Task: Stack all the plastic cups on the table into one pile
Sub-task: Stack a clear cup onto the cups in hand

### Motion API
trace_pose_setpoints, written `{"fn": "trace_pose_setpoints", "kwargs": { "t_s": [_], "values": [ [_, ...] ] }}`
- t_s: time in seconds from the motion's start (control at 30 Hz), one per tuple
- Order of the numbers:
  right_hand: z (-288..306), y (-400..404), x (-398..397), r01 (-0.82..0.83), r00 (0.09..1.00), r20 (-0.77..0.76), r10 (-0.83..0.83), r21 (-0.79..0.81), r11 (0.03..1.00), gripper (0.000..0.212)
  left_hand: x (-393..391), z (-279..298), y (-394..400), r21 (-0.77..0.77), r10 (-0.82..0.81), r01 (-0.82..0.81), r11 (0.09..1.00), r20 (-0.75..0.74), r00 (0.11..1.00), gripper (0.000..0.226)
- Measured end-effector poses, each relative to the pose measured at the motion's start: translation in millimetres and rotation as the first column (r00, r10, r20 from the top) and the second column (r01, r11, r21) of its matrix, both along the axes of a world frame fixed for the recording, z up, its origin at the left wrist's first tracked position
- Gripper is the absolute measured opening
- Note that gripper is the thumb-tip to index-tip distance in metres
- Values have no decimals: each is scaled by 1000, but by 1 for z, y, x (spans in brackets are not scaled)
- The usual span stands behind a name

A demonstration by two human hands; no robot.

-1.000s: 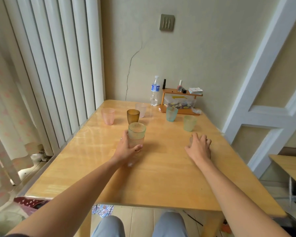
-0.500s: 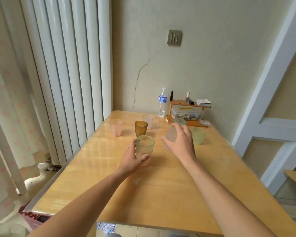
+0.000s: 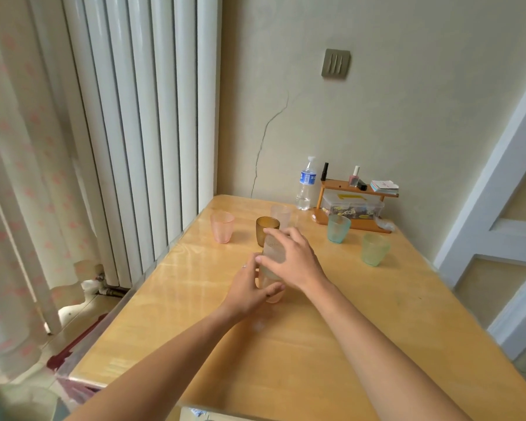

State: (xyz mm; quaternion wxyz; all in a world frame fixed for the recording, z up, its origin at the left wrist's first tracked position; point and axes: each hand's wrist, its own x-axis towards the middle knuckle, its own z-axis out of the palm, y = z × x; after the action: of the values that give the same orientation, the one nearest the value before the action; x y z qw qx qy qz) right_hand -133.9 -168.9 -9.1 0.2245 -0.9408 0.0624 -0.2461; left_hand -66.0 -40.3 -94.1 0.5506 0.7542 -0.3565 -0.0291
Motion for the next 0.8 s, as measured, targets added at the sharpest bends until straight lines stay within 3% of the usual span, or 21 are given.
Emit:
{"fn": "trace_pose_setpoints", "kwargs": {
  "t_s": [0.13,0.3,0.43,0.57,0.7,0.8],
  "values": [
    [-2,-4,1,-61,998,33,59,75,995,68,1,0,1,-12,-16,16,1000,-29,999,63],
    [-22,-13,-6,-87,992,121,42,395,915,96,6,-3,-2,-9,-34,34,999,-49,998,67],
    [-47,-11,-6,-79,995,91,36,532,843,92,13,-7,3,54,-115,119,991,-74,991,84],
    [-76,-12,0,-71,997,42,58,596,800,83,27,-4,12,124,-171,182,975,-92,981,71],
    [-76,-10,16,-83,993,112,21,583,809,71,52,-2,15,178,-49,59,982,-58,997,51],
    [-79,-12,32,-94,988,156,-3,612,785,68,69,6,17,199,40,-37,979,-11,999,48]
  ]
}}
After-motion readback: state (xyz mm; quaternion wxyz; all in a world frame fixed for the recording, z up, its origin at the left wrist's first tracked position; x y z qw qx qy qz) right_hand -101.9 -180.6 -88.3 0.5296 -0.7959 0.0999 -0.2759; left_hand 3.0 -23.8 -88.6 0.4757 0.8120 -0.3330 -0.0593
